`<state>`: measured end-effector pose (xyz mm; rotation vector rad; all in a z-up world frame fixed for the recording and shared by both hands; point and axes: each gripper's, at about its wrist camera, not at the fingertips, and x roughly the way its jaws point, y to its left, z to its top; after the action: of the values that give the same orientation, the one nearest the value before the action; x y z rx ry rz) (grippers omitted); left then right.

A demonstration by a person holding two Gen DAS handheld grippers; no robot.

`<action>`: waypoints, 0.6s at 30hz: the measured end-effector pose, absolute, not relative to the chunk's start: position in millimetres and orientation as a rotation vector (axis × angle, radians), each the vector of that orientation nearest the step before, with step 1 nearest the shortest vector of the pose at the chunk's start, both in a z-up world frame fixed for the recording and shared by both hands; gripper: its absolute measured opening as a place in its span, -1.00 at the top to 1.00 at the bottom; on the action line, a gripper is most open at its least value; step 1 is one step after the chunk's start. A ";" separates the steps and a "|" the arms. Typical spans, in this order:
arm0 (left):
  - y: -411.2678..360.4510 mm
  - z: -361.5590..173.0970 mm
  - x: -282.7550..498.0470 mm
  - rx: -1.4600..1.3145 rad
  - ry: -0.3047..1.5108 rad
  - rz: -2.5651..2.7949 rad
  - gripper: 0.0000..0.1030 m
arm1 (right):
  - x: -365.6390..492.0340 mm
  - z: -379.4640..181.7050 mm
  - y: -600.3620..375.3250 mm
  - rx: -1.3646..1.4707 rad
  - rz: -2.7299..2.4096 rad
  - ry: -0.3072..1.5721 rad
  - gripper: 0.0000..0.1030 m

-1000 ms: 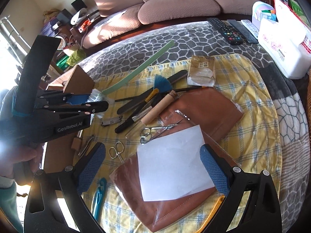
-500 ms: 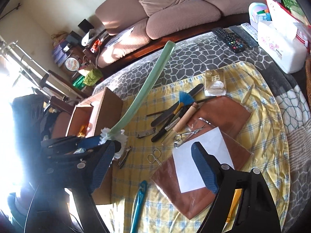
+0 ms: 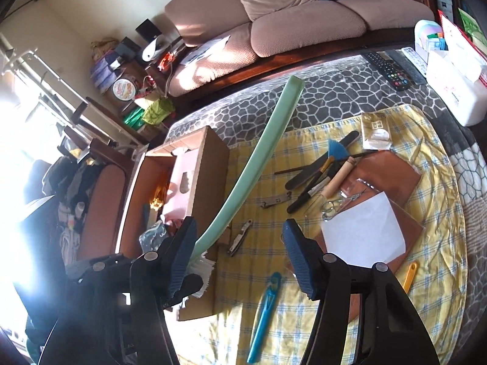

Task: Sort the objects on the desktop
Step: 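Carry the green-handled brush with the left gripper over the box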

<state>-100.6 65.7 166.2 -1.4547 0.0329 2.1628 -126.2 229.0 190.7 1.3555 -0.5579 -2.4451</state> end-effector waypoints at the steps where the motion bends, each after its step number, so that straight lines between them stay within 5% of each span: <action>1: 60.5 168.1 -98.2 -1.450 0.024 2.165 0.37 | -125.7 192.2 222.4 1.354 -2.443 -0.549 -0.11; 10: 8.7 182.3 -81.4 -1.426 -0.043 2.211 0.37 | -124.1 202.9 155.2 1.361 -2.396 -0.450 0.50; 18: -44.9 185.2 -75.9 -1.429 -0.116 2.273 0.37 | -129.2 206.4 100.4 1.349 -2.364 -0.385 0.53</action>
<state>-75.9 -44.9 185.2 -1.4292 -0.1159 2.2730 -129.2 100.4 206.4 1.3486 -0.3851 -2.3636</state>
